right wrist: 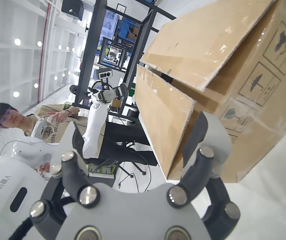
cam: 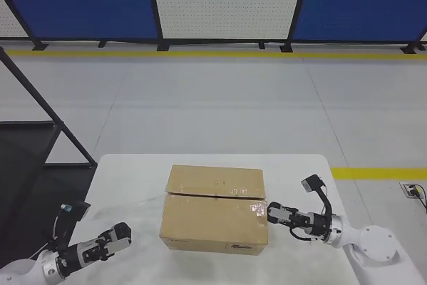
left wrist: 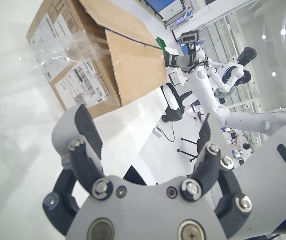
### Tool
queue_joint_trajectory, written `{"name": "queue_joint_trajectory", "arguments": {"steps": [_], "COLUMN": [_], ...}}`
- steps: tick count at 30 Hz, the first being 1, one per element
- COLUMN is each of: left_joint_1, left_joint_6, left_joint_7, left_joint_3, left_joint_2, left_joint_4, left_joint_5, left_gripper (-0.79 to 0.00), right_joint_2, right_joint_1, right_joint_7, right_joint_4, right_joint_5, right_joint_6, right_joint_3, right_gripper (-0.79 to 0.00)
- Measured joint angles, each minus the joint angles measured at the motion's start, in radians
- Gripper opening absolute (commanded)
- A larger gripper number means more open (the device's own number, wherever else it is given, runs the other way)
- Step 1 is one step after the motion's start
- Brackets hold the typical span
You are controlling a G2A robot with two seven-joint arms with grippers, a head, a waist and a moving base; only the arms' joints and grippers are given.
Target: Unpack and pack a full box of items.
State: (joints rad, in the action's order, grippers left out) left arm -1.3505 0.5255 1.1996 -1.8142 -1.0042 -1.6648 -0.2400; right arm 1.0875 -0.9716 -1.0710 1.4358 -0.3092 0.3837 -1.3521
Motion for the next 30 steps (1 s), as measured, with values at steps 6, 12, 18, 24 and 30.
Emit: {"name": "queue_joint_trajectory", "arguments": {"steps": [6,12,18,24,30], "left_joint_1": [-0.016,-0.033,-0.043,-0.035,-0.017], "left_joint_6": [0.015,0.026,0.038,0.038,0.028], "left_joint_7": [-0.019,-0.041,-0.051,-0.058,-0.064], "left_joint_3": [0.000,0.002,0.005,0.013,0.031], "left_joint_2": [0.006,0.012,0.018,0.024,0.030], "left_joint_4": [-0.006,-0.014,-0.023,-0.020,-0.009], "left_joint_5": [0.004,0.008,0.000,-0.013,-0.024], "left_gripper": [0.000,0.000,0.000,0.000,0.000], "right_joint_2": [0.008,0.014,0.016,0.009,-0.011], "right_joint_1": [0.040,0.081,0.105,0.095,0.021], "right_joint_7": [-0.038,-0.115,-0.241,-0.341,-0.362], "right_joint_4": [-0.065,-0.120,-0.146,-0.097,0.060], "right_joint_5": [-0.098,-0.210,-0.314,-0.363,-0.332], "right_joint_6": [-0.007,-0.007,0.020,0.027,0.003], "right_joint_3": [0.037,0.062,0.071,0.068,0.049], "right_gripper": [0.000,0.000,0.000,0.000,0.000]}}
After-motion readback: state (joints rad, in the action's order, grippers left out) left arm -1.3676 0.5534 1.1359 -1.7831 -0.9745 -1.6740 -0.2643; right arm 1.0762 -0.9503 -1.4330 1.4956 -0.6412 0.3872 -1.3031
